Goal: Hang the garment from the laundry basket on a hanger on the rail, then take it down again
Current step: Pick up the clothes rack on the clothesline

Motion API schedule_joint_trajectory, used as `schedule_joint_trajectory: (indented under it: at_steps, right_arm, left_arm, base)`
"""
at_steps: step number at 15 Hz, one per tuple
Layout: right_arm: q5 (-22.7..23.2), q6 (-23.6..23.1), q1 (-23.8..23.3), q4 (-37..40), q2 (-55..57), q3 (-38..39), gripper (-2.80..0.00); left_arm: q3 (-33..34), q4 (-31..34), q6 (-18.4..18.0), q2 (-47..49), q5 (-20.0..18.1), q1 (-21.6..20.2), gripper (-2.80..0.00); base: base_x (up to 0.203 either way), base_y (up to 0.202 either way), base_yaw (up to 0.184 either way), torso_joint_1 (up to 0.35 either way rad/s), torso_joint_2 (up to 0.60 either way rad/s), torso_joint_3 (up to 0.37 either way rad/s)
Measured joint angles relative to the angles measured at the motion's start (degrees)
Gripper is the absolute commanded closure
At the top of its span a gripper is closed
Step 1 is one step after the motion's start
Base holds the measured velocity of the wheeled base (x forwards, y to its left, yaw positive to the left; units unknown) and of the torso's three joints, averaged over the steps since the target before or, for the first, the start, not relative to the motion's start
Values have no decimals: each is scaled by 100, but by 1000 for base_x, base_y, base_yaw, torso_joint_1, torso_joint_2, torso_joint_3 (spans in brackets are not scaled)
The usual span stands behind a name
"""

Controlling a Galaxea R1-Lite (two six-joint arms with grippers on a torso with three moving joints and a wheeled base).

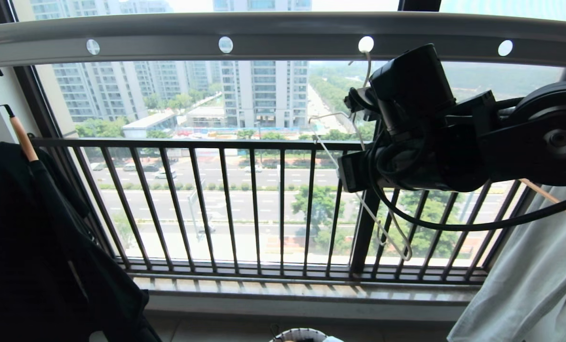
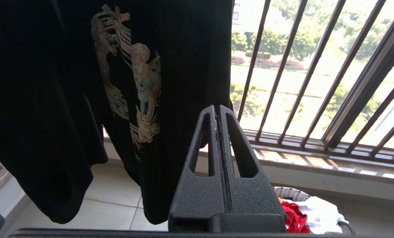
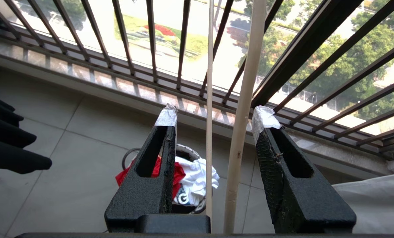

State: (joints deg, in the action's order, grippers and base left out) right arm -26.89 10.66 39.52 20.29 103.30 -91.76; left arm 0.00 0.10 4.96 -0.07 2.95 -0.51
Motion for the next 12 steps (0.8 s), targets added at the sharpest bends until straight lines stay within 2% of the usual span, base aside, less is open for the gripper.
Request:
schedule_joint_trajectory:
  at_steps: [12]
  right_arm:
    - [-93,-19,11,-2,-236,101,0]
  left_arm:
    - [0,0,0,0,0,2,0]
  base:
    - [0,0,0,0,0,0]
